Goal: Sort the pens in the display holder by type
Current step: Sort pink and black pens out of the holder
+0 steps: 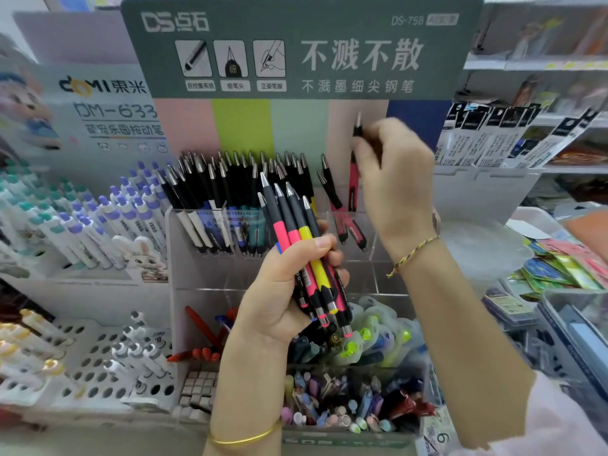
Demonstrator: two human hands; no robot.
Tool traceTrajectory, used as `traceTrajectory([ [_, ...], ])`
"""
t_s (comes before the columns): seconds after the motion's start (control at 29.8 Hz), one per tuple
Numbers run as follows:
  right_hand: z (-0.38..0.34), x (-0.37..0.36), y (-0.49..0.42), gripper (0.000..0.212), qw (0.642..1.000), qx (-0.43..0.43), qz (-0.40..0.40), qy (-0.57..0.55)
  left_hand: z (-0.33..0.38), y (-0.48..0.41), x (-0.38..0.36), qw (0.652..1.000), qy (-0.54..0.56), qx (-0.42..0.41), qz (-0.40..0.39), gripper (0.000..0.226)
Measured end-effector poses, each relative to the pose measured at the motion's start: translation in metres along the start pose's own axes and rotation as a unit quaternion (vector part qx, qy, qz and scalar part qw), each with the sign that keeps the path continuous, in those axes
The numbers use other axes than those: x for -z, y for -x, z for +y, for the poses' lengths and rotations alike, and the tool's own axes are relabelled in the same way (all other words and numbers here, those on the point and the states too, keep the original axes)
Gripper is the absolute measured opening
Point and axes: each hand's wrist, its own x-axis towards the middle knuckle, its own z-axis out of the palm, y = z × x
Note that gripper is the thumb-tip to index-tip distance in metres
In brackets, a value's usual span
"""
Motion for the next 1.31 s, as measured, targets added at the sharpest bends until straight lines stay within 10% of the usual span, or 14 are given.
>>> traceTrajectory([
  [0.3,0.02,-0.01,0.006,0.03,0.961,-0.056,-0.181,0.203,-0.001,0.002,0.001,0.999,-0.035,-0.02,0.003,0.036],
  [0.47,0.007,0.011,0.006,0.027,0.99,-0.044,-0.123,0.053,-0.001,0.002,0.0,0.996,-0.09,-0.026,0.012,0.015],
  [0.7,-0.021,0.032,0.012,0.024,0.908,-0.124,-0.375,-0.14,-0.004,0.0,-0.005,0.99,-0.128,-0.046,0.026,0.013],
  [0.97,-0.009,0.023,-0.001,0.025,0.957,-0.162,-0.139,-0.196,0.001,0.0,-0.003,0.99,-0.054,-0.037,0.126,0.026],
  [1.14,-0.013,0.022,-0.014,0.017,0.989,-0.04,0.077,-0.121,-0.001,0.002,0.001,0.99,-0.091,-0.047,0.101,0.024],
  [1.31,-0.006,0.002,-0.011,0.022,0.998,0.024,0.057,-0.034,-0.001,0.003,0.002,0.985,-0.148,-0.058,0.067,0.027],
])
